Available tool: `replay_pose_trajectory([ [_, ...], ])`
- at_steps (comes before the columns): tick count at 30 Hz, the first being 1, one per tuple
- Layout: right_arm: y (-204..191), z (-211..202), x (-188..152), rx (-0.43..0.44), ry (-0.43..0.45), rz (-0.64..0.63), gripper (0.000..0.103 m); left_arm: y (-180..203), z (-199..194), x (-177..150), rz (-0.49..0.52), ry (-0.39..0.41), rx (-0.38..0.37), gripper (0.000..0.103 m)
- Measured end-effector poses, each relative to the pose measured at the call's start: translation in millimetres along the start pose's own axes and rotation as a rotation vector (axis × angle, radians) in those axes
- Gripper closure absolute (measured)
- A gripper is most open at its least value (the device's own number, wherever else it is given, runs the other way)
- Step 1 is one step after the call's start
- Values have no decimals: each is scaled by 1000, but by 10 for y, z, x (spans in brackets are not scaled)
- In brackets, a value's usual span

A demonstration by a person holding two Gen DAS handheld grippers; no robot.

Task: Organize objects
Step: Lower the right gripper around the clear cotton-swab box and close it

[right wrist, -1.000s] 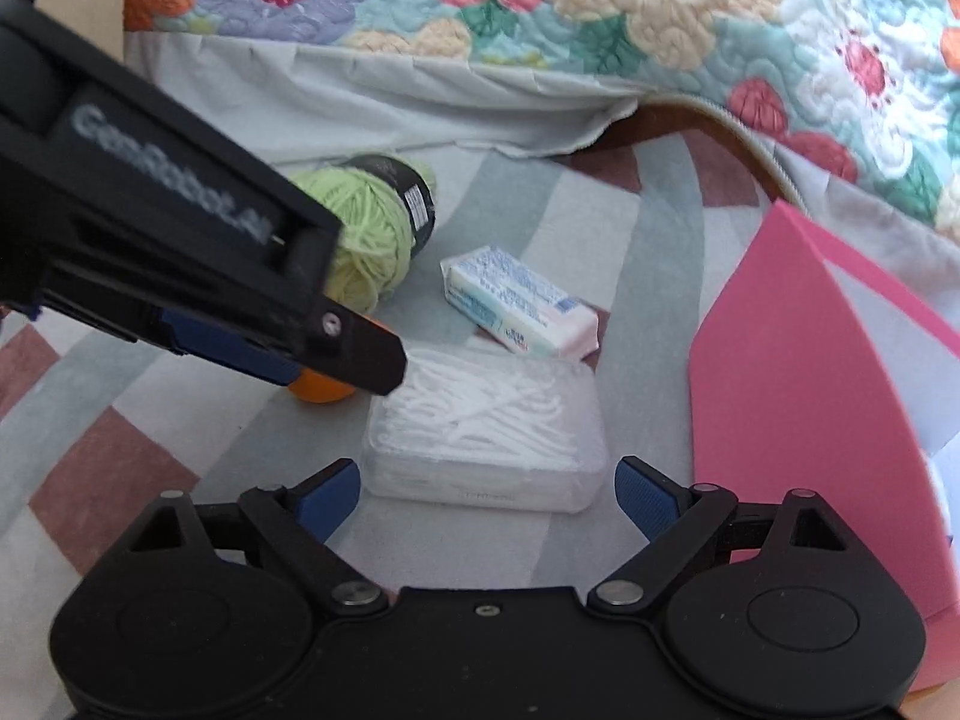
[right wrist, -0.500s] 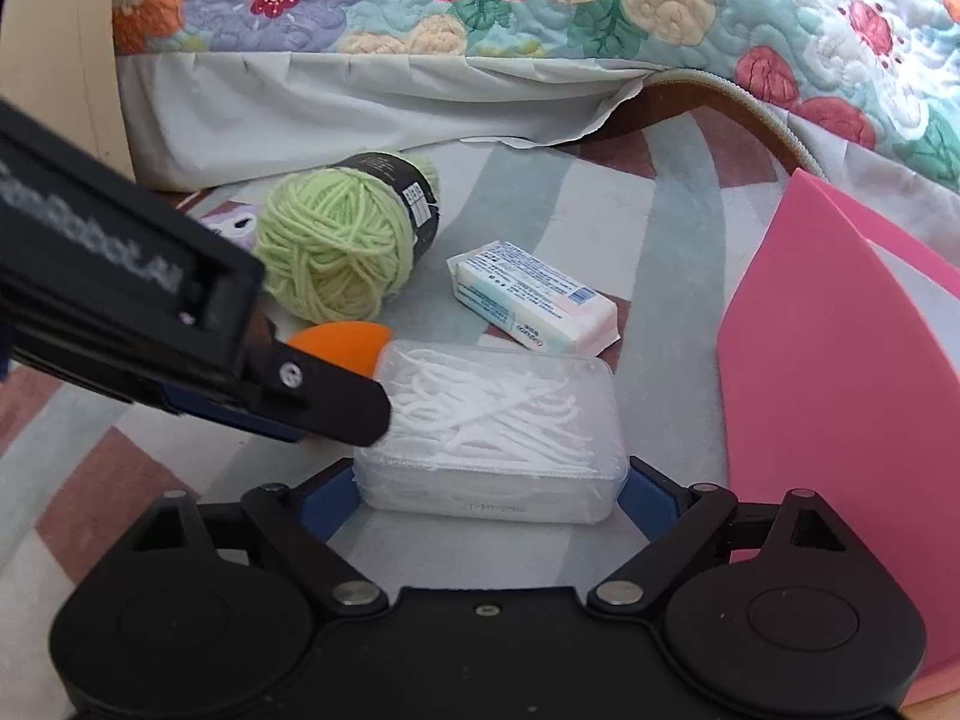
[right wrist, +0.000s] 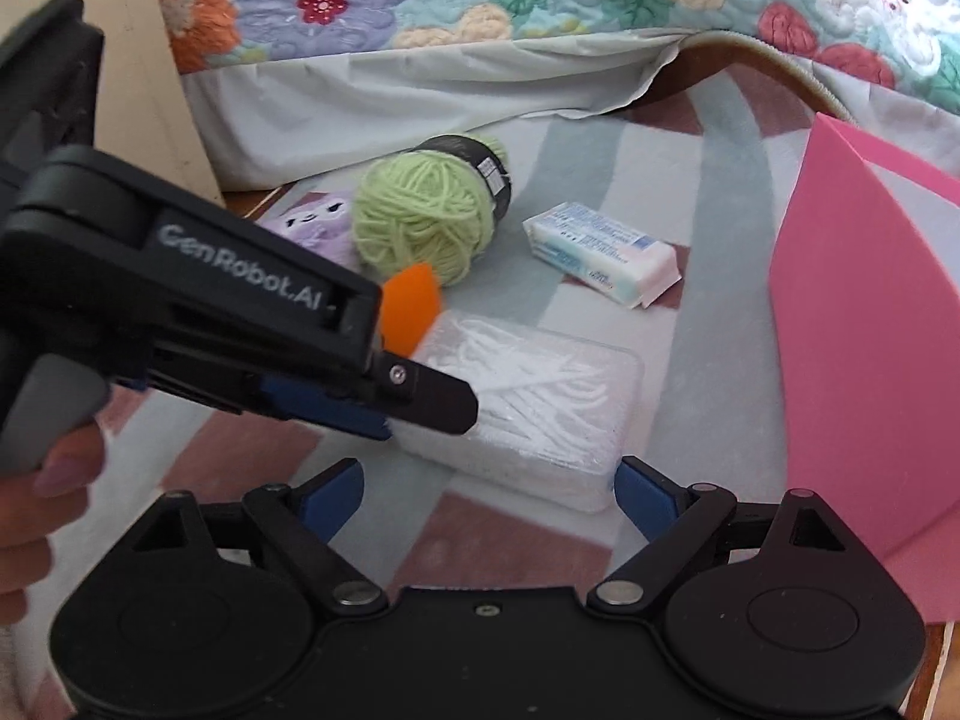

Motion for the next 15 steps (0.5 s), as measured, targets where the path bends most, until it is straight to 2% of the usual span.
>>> replay_pose_trajectory([
  [4,20,-52,-29,31,-13,24,9,-3,-62,-53,-16,-17,-15,74],
  [11,81,-155,-76,82,-23,34,10,88,-79,-258,9,-106,-1,74],
  [15,143,-181,-89,87,-22,54,12,114,-101,-213,59,-94,45,70],
])
Point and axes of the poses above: each gripper's, at about its wrist camera, not at the fingertips, and z roughly the way its jaws point, y to its right, x to its top, the point moved 9 cm from there along z, roughly the way its jaws point, and after that the axes turned 6 degrees about -x, right-handed, at the moved point
